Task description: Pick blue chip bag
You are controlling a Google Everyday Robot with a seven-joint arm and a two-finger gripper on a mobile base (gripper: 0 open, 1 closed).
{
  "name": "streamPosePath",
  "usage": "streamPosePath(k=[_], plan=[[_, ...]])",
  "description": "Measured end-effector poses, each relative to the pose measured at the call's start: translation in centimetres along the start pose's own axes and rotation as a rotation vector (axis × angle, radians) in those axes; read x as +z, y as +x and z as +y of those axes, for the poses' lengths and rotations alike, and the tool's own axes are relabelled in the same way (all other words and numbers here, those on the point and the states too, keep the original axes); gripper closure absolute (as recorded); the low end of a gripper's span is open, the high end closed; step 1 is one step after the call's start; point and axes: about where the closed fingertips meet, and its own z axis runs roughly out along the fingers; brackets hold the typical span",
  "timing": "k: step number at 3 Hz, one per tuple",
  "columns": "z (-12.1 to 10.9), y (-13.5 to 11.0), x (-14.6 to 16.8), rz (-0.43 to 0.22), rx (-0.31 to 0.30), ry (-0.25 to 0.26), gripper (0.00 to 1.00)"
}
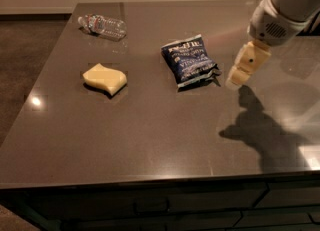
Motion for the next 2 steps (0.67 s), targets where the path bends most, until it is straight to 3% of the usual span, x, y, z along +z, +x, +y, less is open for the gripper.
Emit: streamPosePath(k=[1,2], plan=[[-2.9,-2.1,3.1,-0.011,0.071,0.042,0.00],[-5.1,-3.0,6.4,-0.017,0.175,0.047,0.00]])
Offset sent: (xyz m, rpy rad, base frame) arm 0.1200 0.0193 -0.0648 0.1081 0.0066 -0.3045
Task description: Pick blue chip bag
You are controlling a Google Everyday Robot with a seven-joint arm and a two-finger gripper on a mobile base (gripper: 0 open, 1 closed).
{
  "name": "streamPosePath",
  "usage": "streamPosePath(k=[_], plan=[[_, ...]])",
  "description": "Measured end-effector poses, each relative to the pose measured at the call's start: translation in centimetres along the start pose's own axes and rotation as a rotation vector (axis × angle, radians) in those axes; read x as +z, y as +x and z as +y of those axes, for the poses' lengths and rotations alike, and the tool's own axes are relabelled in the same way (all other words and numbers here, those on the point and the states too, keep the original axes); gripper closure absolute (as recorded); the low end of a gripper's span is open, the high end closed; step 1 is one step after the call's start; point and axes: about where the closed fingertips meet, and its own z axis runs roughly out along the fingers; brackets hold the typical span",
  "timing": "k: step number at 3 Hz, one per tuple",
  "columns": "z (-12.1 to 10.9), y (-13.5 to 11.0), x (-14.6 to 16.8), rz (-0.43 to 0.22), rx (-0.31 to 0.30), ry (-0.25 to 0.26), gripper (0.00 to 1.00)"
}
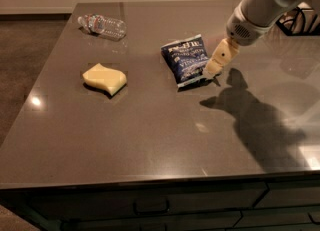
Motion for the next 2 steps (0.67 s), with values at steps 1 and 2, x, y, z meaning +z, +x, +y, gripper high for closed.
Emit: streamPosePath(k=[1,2], plan=[[-0.4,-0.9,2.9,-0.007,0.050,-0.010,0.00],[-0.1,-1.9,4.9,-0.015,0.067,-0.022,0.00]])
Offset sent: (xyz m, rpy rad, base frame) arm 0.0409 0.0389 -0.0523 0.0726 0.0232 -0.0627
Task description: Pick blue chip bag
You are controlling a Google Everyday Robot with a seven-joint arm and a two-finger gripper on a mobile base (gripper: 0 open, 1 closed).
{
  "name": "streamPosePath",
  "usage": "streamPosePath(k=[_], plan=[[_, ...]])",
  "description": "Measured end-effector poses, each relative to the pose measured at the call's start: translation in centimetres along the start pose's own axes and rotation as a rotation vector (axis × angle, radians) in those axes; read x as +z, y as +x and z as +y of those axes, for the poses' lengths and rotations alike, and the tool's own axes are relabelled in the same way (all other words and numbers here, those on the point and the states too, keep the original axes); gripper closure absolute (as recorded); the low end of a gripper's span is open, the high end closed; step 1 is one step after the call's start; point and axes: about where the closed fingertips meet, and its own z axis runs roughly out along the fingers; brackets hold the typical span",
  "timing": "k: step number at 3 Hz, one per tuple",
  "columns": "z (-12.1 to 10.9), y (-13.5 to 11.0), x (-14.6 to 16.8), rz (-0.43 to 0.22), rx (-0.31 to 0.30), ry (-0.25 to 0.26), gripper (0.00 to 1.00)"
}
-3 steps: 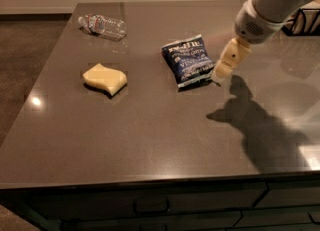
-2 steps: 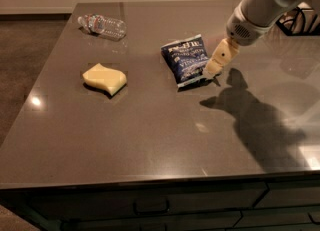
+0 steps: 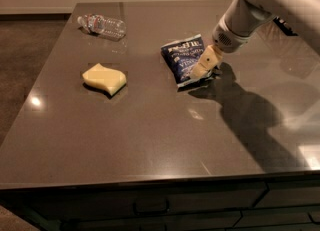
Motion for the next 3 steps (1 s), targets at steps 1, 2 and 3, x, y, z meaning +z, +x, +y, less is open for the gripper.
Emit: streamPosePath(k=[1,2,3], plan=[[1.2,-1.1,1.8,0.009,-0.017,-0.027,0.01],[1.8,-1.6,2.4,0.013,-0.031,-0.053,0.23],[2.5,-2.0,2.2,0.004,-0.052,-0.073,0.46]])
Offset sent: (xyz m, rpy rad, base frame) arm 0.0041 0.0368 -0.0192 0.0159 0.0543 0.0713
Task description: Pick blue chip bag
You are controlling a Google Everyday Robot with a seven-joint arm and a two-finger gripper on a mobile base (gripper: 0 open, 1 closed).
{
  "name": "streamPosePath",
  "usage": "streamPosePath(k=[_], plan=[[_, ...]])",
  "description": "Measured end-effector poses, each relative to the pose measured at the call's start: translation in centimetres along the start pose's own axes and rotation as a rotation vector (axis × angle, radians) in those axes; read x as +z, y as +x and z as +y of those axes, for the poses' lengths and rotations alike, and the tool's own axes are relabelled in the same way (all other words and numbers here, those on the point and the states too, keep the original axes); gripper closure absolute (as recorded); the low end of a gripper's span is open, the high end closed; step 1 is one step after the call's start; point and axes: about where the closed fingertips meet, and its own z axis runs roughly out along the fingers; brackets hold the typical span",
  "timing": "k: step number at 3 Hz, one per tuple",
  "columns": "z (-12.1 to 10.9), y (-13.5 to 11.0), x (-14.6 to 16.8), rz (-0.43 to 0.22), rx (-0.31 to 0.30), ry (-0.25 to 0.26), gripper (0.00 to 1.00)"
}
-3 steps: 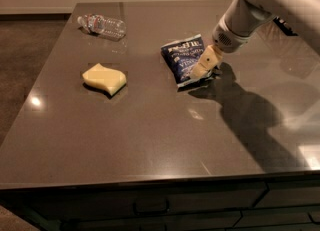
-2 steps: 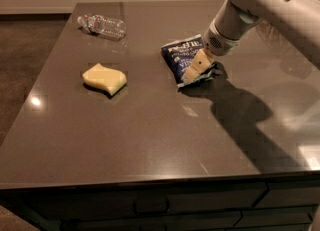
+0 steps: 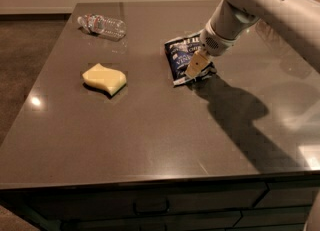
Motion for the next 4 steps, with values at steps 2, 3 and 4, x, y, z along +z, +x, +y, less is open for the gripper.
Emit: streamPosePath(k=[2,3,4], plan=[[0.6,-0.8,-2.3,-0.051,-0.043,-0.001,0.92],[0.8,-1.4,-4.5,-0.096,-0.075,0.015,1.00],[1.6,-2.3,-7.2,-0.168,-0.121,0.019,1.00]])
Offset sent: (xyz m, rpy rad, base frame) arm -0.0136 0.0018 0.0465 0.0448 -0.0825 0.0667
